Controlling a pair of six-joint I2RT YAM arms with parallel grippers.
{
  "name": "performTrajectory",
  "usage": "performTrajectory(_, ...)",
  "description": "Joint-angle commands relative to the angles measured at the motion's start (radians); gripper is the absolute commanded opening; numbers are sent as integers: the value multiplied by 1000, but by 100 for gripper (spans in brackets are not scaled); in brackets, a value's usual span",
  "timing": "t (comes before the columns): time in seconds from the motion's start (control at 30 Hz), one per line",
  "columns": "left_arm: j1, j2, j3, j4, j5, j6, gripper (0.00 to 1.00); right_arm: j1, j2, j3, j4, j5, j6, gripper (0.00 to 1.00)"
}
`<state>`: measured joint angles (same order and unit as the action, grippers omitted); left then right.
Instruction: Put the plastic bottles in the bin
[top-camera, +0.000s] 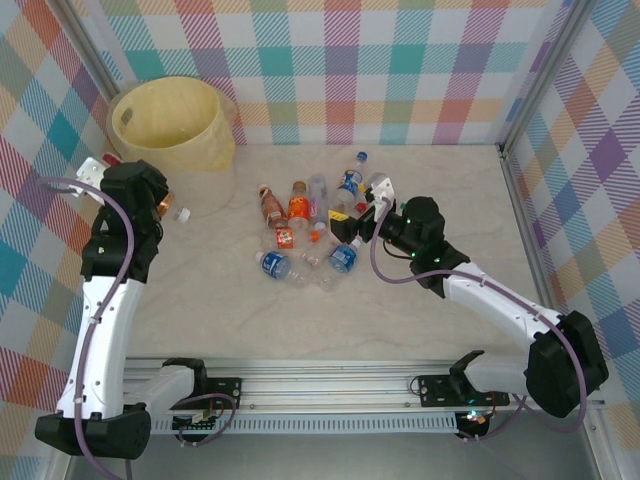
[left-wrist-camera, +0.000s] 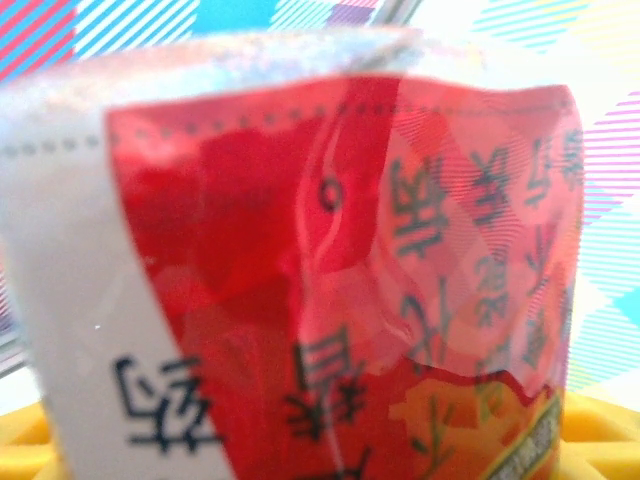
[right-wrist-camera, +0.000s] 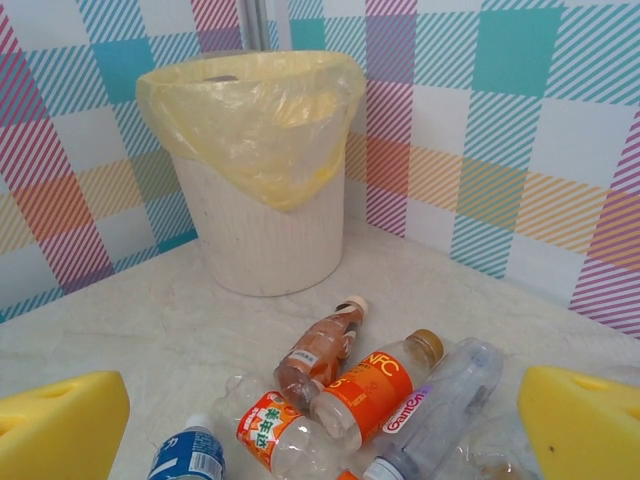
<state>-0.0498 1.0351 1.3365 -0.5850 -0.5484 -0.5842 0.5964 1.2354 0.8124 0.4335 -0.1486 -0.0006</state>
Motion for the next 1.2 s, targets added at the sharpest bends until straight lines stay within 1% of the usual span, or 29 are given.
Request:
performTrajectory(0.0, 5, 50, 85, 78, 89, 114, 55, 5, -13, 7, 47, 15, 15, 100)
performTrajectory(0.17, 6, 178, 243, 199, 200, 193, 53, 5, -34, 1, 30, 23, 25, 100)
performTrajectory(0.3, 5, 273, 342, 281, 219, 243, 54, 5, -70, -19, 6, 46, 26, 100)
performTrajectory(0.37, 5, 324, 393, 337, 211, 285, 54, 5, -87, -26, -14, 54, 22, 100)
performTrajectory(0.43, 5, 380, 430, 402, 179, 341, 54, 5, -103, -31, -31, 59, 17, 100)
performTrajectory(0.6, 10, 499, 507, 496, 46, 448, 54, 5, -128, -36, -55, 82, 14, 100)
performTrajectory(0.73, 26, 561, 522, 575, 51, 499, 54, 5, -155, -28, -89, 103, 14, 100)
performTrajectory(0.87, 41, 645, 593, 560, 67, 518, 54, 5, -187, -26, -135, 113, 14, 100)
performTrajectory(1.17, 52, 858, 808, 375, 128, 526, 54, 5, -202, -20, -199, 132, 21, 100)
